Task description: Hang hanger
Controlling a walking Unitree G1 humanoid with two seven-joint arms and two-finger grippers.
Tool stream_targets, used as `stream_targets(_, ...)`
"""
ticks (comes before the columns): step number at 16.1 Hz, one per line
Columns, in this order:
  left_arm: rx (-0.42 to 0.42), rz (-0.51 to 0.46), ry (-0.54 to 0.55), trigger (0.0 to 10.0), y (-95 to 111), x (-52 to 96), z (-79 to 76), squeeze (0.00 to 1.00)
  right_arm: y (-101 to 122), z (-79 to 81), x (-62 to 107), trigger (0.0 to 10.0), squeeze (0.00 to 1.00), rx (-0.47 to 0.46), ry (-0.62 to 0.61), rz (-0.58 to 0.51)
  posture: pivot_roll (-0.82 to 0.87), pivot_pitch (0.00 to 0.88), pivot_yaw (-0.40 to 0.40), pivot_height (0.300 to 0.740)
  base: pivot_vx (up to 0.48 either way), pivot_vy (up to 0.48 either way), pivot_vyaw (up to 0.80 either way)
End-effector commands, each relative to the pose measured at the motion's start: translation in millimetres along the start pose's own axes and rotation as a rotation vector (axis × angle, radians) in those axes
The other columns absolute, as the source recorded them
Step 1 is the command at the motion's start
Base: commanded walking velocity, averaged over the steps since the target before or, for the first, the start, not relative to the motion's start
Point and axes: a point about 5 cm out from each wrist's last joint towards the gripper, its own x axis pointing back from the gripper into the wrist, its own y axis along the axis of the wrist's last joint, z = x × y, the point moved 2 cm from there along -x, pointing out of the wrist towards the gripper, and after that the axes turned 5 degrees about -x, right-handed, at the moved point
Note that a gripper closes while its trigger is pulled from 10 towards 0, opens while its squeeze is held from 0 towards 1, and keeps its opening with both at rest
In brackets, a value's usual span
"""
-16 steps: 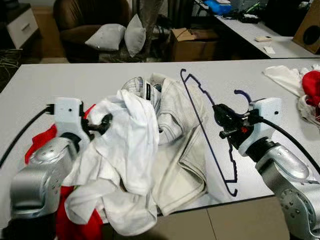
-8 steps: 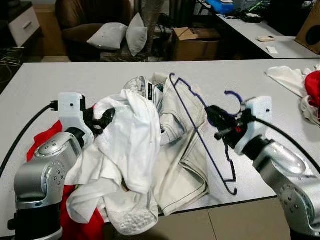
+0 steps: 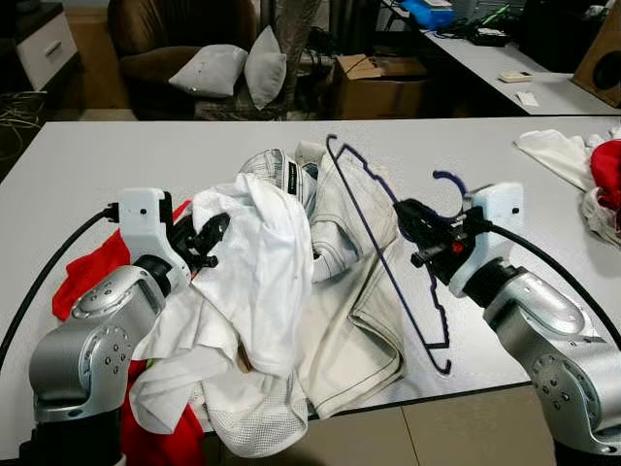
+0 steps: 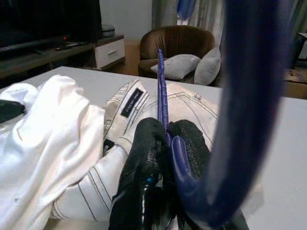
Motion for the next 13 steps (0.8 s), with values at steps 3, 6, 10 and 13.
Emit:
stream_targets(3,0.033,-0.032,0.000,0.0,1.5,3.5,2.3,0.00,5.1,-10.5,2.5,10.0,0.00,-0.015,-0.064,-0.039,0.09,0.000,-0.022,0.740,0.000,0.000,0.00)
stream_targets(6,0.026,-0.048,0.000,0.0,7.7,1.3,2.5,0.00,8.5,-13.3,0.0,10.0,0.00,-0.041,-0.085,-0.054,0.10,0.000,-0.046,0.740,0.000,0.000,0.00)
stream_targets(10,0.012,-0.104,-0.017,0.0,30.8,-23.5,8.7,0.00,9.0,-25.3,3.1,10.0,0.00,-0.047,-0.169,-0.079,0.08,0.000,-0.008,0.740,0.000,0.000,0.00)
stream_targets(13,0.018,-0.124,-0.019,0.0,39.3,-33.8,12.5,0.00,10.2,-26.0,1.7,10.0,0.00,-0.076,-0.196,-0.098,0.07,0.000,0.003,0.740,0.000,0.000,0.00)
